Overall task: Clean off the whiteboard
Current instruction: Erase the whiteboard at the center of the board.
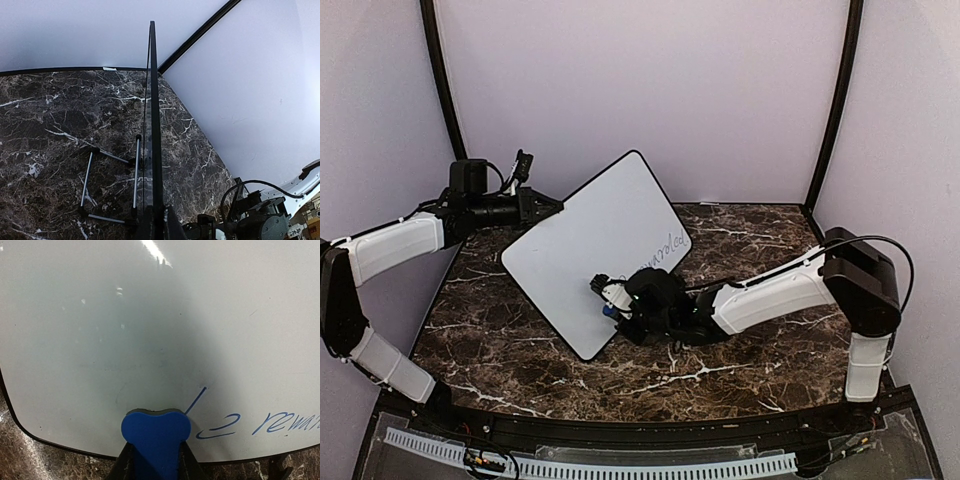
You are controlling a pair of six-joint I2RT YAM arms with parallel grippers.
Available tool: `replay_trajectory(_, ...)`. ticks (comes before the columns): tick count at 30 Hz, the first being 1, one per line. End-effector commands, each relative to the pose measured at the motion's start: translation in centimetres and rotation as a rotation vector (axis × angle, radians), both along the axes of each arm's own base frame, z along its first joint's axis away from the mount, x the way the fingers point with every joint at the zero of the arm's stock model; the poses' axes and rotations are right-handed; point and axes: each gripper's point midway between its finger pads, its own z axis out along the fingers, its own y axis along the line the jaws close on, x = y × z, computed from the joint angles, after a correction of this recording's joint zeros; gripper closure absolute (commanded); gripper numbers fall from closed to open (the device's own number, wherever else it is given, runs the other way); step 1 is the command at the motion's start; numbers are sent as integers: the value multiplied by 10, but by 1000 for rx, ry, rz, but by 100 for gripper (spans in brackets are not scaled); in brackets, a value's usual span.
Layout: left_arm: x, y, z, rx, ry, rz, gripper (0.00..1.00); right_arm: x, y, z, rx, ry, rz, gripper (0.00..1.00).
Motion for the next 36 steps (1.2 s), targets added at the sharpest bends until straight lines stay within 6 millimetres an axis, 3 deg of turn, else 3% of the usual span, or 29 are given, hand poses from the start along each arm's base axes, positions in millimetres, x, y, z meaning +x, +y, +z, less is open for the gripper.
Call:
replay_trajectory(1,-32,-23,-1,-31,52,-145,100,10,19,35,134,-57,3,77)
replay_trajectory(3,-31,-23,-1,-31,52,-143,100,8,19,36,138,-52,12,77)
replay_trajectory(6,-31,-23,-1,-30,51,-143,100,4,14,19,79,-19,22,78)
replay_trajectory(13,-32,-23,1,-33,48,-144,100,3,-21,-11,43,74,-28,78)
replay_trajectory(19,-33,-23,0,-37,50,-147,100,23,-16,3,98,67,-72,78)
replay_trajectory(30,-33,-22,1,-31,45,-142,100,69,8,57,204,7,-99,78)
replay_trajectory(36,-33,-23,0,-31,47,-144,100,55,6,26,146,96,-46,78)
